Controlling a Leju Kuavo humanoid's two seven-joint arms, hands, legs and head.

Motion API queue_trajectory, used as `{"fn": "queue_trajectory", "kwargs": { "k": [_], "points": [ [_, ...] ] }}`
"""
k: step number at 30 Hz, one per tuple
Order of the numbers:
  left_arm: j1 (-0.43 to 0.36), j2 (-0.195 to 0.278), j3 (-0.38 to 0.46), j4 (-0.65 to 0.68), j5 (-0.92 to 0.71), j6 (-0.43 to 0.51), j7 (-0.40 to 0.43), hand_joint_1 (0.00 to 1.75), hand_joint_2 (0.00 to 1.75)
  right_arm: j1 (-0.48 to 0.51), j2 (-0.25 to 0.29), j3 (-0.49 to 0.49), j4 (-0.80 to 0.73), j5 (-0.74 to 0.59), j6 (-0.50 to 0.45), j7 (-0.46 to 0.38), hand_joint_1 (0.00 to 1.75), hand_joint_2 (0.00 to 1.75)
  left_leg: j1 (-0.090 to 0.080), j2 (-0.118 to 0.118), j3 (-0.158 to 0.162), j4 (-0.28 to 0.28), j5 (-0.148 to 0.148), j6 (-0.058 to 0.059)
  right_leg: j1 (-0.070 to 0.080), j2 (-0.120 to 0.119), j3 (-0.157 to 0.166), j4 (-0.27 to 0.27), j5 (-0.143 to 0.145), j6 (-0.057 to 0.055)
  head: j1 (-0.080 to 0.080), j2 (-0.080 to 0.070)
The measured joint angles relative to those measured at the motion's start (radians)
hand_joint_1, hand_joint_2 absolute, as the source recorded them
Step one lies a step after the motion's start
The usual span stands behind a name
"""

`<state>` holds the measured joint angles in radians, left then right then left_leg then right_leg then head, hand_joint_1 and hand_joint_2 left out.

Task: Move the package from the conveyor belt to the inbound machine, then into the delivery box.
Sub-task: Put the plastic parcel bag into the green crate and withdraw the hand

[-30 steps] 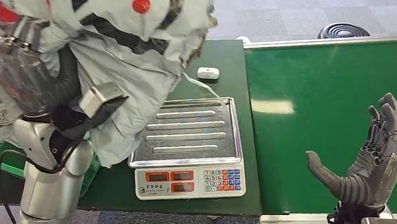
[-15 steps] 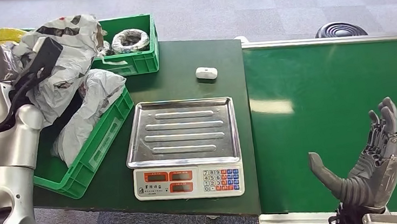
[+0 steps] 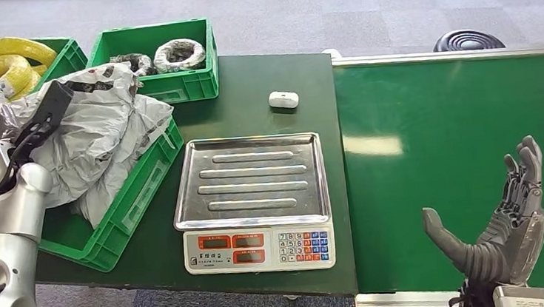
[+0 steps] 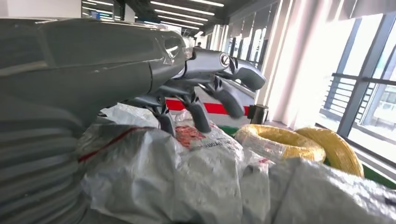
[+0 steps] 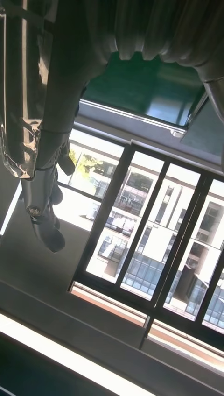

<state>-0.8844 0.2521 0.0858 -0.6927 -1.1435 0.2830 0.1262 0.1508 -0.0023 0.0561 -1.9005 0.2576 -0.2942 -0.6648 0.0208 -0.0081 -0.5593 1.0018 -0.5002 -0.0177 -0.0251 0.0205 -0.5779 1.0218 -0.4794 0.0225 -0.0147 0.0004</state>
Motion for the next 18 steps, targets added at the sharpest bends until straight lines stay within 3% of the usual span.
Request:
{"fn": "queue_trajectory", "kwargs": {
  "k": [4,9,13,15,18],
  "points": [
    [0.029,-0.001,0.031,-0.072,0.115,0.062,-0.107,0.00,1.75,0.006,0.000,0.002,0.000,-0.001,-0.006,0.009,0.00,1.75,0.000,0.000,0.000,0.000,0.000,0.000,0.000,0.000,0.000,0.000,0.000,0.000,0.000,0.000],
    [0.129,-0.027,0.083,-0.316,0.361,0.262,-0.311,0.00,1.75,0.019,0.000,0.005,0.000,-0.019,0.000,0.011,0.00,1.75,0.000,0.002,0.000,0.000,-0.001,0.000,0.000,0.001,-0.001,0.000,0.000,0.000,0.000,0.000],
    [0.224,-0.059,0.123,-0.521,0.599,0.395,-0.576,0.00,1.75,0.019,0.000,0.015,0.001,-0.022,0.009,0.014,0.00,1.75,0.000,0.002,0.000,0.000,-0.001,0.000,0.000,0.001,-0.001,-0.001,0.000,0.000,0.000,0.000],
    [0.284,-0.086,0.149,-0.627,0.687,0.406,-0.682,0.00,1.75,0.018,0.001,0.021,0.002,-0.018,0.009,0.019,0.00,1.75,0.000,0.002,0.000,0.000,-0.001,0.000,0.000,0.001,-0.001,-0.001,0.000,0.000,0.000,0.000],
    [0.398,-0.119,0.148,-0.785,0.846,0.379,-0.776,0.00,1.75,0.024,-0.001,0.029,0.005,-0.004,0.011,0.033,0.00,1.75,0.000,0.002,0.001,0.000,-0.002,0.000,0.000,0.001,0.000,-0.001,0.000,0.000,0.000,0.000]
  ]
}}
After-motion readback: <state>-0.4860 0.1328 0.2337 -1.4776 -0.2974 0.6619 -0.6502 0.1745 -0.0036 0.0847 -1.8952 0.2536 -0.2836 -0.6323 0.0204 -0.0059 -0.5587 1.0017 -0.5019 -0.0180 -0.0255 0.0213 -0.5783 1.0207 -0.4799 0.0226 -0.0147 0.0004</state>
